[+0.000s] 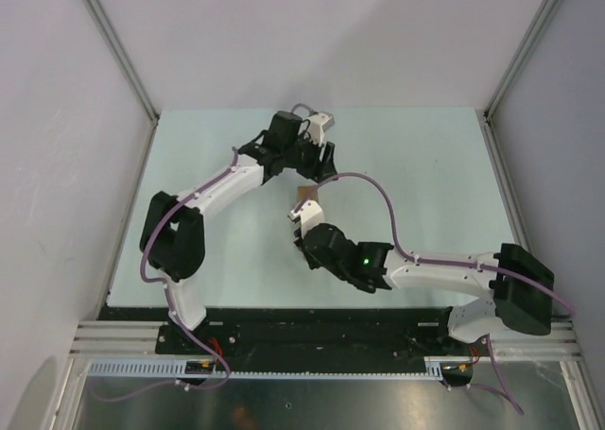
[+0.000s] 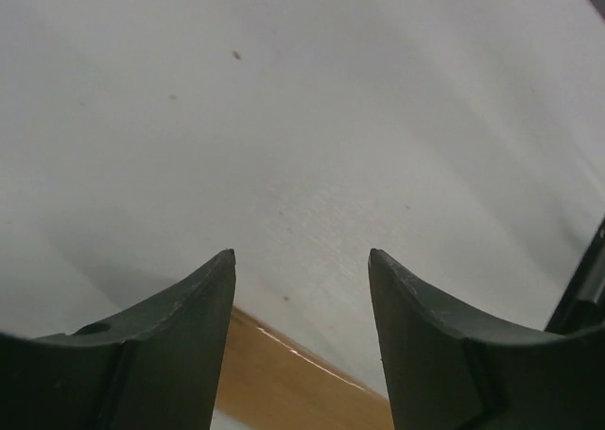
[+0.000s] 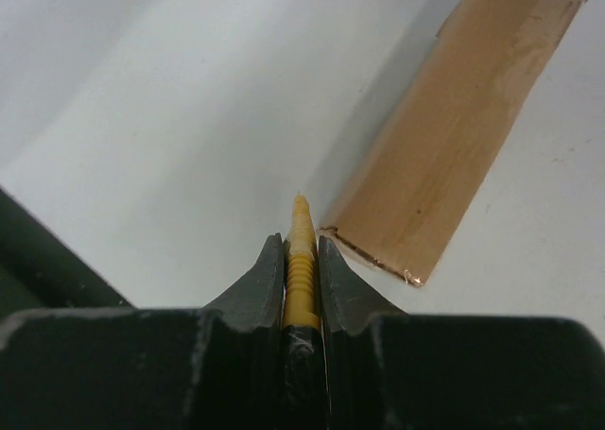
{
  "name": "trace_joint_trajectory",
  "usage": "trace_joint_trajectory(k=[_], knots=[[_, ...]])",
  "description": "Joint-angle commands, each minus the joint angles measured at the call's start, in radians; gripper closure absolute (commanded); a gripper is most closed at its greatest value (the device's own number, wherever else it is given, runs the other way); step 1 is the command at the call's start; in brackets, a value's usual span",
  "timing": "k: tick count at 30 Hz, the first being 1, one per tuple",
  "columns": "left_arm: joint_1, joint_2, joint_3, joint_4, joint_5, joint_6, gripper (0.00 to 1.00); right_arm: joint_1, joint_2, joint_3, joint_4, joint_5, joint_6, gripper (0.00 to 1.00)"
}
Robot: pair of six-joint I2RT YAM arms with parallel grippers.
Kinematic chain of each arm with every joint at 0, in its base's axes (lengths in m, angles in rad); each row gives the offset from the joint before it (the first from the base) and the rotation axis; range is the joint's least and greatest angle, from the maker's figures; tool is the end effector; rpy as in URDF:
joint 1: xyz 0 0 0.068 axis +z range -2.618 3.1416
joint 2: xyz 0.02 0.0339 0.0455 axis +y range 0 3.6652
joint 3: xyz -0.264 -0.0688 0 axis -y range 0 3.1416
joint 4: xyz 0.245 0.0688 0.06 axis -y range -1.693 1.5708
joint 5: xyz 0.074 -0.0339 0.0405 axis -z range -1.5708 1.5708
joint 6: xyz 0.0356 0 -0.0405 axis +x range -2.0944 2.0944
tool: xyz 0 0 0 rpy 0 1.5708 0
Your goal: Unpack the express box
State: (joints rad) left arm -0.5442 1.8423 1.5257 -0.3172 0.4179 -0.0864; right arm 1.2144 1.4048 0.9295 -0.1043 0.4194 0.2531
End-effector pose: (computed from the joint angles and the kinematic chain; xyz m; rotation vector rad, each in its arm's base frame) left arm 0.3588 -0.2340 0.2855 0.7448 2.1340 -0.8057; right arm 0.1220 0.2862 0.2568 -0.7604 1.9834 0.4304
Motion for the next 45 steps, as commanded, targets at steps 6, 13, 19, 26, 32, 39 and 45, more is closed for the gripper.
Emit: trace_joint_trajectory(k=[6, 13, 19, 26, 32, 39, 45], knots=[[-0.016, 0.006, -0.146, 0.018, 0.095, 0.062, 0.39, -0.019, 0.028, 0.020, 0.002, 0.174, 0.095, 1.00], [-0.014, 0.021, -0.223, 0.017, 0.075, 0.068, 0.46, -0.029, -0.033, -0.009, -0.101, 0.225, 0.159, 1.00], [-0.014, -0.029, -0.262, 0.013, 0.058, 0.060, 0.48, -0.065, -0.104, -0.041, -0.187, 0.254, 0.227, 1.00], [-0.014, -0.101, -0.294, 0.000, 0.053, 0.060, 0.47, -0.145, -0.185, -0.104, -0.198, 0.233, 0.230, 1.00], [-0.014, -0.112, -0.274, -0.006, 0.053, 0.074, 0.43, -0.177, -0.236, -0.126, -0.172, 0.157, 0.210, 1.00], [-0.014, -0.138, -0.228, -0.008, 0.079, 0.085, 0.28, -0.179, -0.315, -0.139, -0.228, 0.139, 0.268, 1.00], [-0.028, -0.204, -0.259, -0.014, 0.143, 0.171, 0.11, -0.187, -0.378, -0.175, -0.262, 0.153, 0.317, 1.00]])
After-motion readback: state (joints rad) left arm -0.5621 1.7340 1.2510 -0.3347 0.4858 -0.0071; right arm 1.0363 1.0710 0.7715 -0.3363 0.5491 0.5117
